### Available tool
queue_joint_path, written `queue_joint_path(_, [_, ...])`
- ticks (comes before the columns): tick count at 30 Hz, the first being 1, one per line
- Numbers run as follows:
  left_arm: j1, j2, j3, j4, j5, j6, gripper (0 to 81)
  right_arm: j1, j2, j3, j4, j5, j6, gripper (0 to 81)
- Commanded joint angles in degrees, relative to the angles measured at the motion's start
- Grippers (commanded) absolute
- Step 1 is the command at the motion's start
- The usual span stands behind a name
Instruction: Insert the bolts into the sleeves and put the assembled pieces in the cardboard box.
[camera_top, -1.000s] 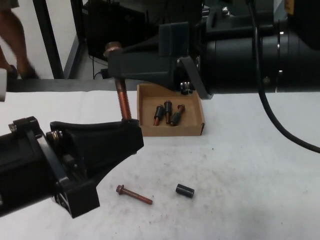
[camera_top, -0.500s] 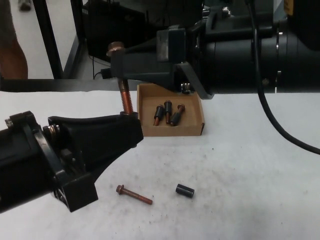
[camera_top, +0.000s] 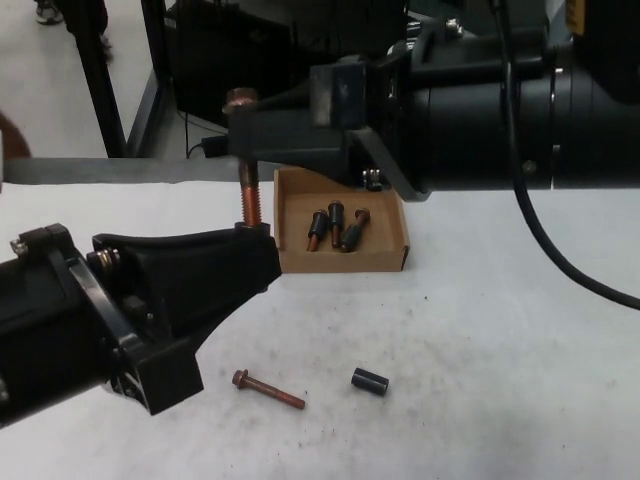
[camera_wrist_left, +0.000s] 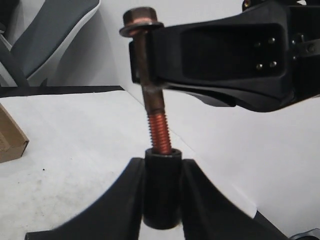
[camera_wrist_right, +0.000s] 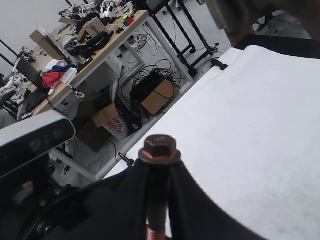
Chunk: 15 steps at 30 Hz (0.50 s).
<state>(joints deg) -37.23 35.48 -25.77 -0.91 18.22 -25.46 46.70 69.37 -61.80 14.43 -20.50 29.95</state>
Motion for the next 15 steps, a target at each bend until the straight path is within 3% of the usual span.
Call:
queue_joint_path(1, [0.01, -0.31, -0.63, -2.32, -1.66, -0.23, 0.8, 0.83, -0.25, -0.04, 2.74, 1.54, -1.69, 0.2])
queue_joint_path(15, [0.01, -0.31, -0.63, -2.32, -2.84, 0.39, 0.8, 3.92, -1.20, 0.16, 6.74, 8.02, -5.11, 0.2])
